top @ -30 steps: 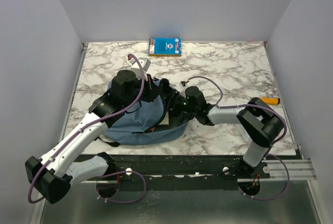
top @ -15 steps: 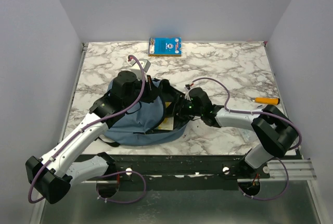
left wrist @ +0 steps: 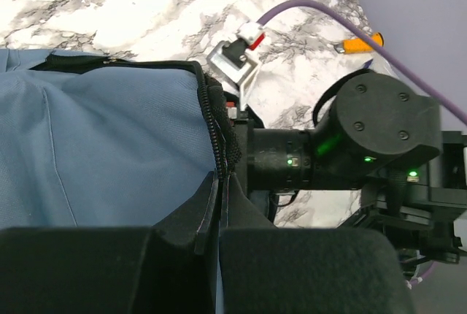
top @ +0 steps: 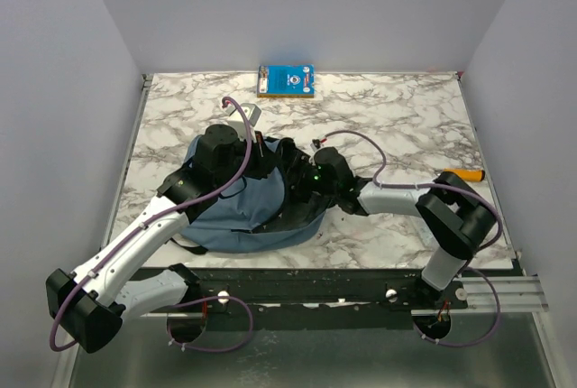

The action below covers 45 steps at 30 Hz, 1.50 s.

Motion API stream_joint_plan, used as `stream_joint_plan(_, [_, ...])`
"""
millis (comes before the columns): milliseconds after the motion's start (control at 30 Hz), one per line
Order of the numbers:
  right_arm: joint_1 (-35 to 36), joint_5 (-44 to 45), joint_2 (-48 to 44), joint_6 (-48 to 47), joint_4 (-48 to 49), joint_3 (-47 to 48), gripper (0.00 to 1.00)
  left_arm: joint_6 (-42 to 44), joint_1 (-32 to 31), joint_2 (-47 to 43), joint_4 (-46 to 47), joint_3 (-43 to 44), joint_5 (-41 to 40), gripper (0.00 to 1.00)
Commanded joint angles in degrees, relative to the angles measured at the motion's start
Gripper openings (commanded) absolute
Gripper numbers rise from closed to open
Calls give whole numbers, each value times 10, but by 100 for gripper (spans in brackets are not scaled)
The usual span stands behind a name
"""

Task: Pack the student bag
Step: Place the book in the student bag, then move the book to the center of the board.

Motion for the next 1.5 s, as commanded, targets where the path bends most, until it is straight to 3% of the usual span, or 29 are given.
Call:
stream_joint_plan(0, [-1,40,-56,-56,-93,-2,81,10,1,-15,23,-5,0,0])
stream_joint_plan(100, [-1,29,-67,-67,-105,-22,81,6,1,-19,24,-7,0,0])
stream_joint_plan(200, [-1,33,-70,-70,-101,-26,74,5,1,-20,24,-8,3,0])
stream_joint_plan(367, [12,-6,-1,-61,-45,44,60,5,1,-17,24,-7,5,0])
stream_joint_plan(500, [12,-22,1,-52,-31,75,57,7,1,-19,23,-7,-3,0])
stream_joint_plan(667, [-20,-20,-72,-94,-115,47,58,7,1,-21,23,-19,-9,0])
stream_joint_plan(833, [-36,54,-188,-218,-277,61,64,-2,1,-14,30,-36,-1,0])
stream_joint_plan(1000, [-117,56,-247,-286,-392,97,64,-3,1,18,41,-51,60,0])
stream_joint_plan(1100, [-205,9,-242,-301,-385,107,65,-4,1,29,56,-65,86,13])
stream_joint_plan(1167, [-247,-30,-215,-304,-364,126,65,-1,1,40,62,-64,108,30])
stream_joint_plan(1200, [-256,-36,-196,-306,-357,138,65,0,3,45,63,-60,120,45])
stream_joint_plan(1267, [-270,-40,-155,-310,-337,166,66,-1,19,59,64,-41,148,60])
stream_joint_plan(1467, [-303,-81,-16,-261,-233,243,70,-19,84,107,70,45,175,73])
